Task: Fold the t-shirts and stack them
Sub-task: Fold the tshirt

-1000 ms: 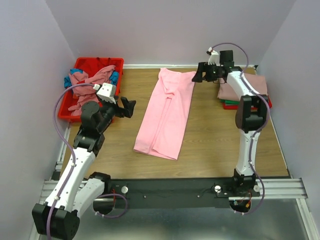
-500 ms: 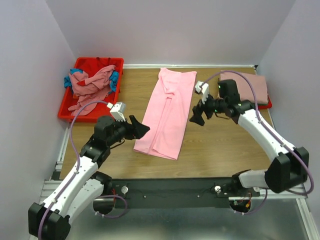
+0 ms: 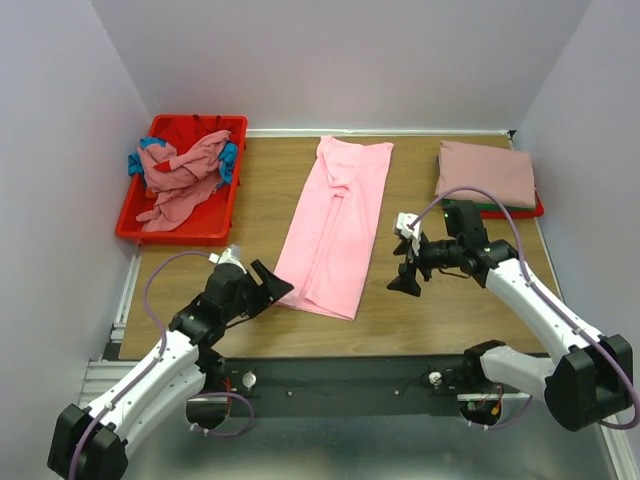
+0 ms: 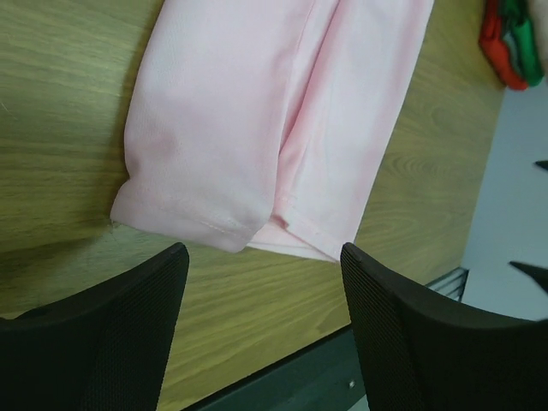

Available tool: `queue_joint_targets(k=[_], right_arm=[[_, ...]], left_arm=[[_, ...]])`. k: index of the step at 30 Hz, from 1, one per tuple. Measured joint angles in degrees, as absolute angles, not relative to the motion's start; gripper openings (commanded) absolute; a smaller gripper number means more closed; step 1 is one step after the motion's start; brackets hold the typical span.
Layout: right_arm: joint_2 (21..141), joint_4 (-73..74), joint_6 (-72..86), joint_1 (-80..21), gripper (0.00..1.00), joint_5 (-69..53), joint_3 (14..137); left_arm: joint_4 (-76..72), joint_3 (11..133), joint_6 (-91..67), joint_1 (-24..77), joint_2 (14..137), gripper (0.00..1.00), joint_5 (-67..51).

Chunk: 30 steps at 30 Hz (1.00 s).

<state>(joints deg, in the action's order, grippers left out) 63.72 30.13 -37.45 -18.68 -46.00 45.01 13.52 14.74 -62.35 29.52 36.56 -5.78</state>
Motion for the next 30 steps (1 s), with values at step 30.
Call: queue_joint_targets(k=[30], right_arm=[[65.71, 30.57, -43.16, -18.70, 1.00, -48.99, 41.58]], left_arm=[[13.78, 21.08, -74.89, 29.71, 57.12, 0.64, 4.36]])
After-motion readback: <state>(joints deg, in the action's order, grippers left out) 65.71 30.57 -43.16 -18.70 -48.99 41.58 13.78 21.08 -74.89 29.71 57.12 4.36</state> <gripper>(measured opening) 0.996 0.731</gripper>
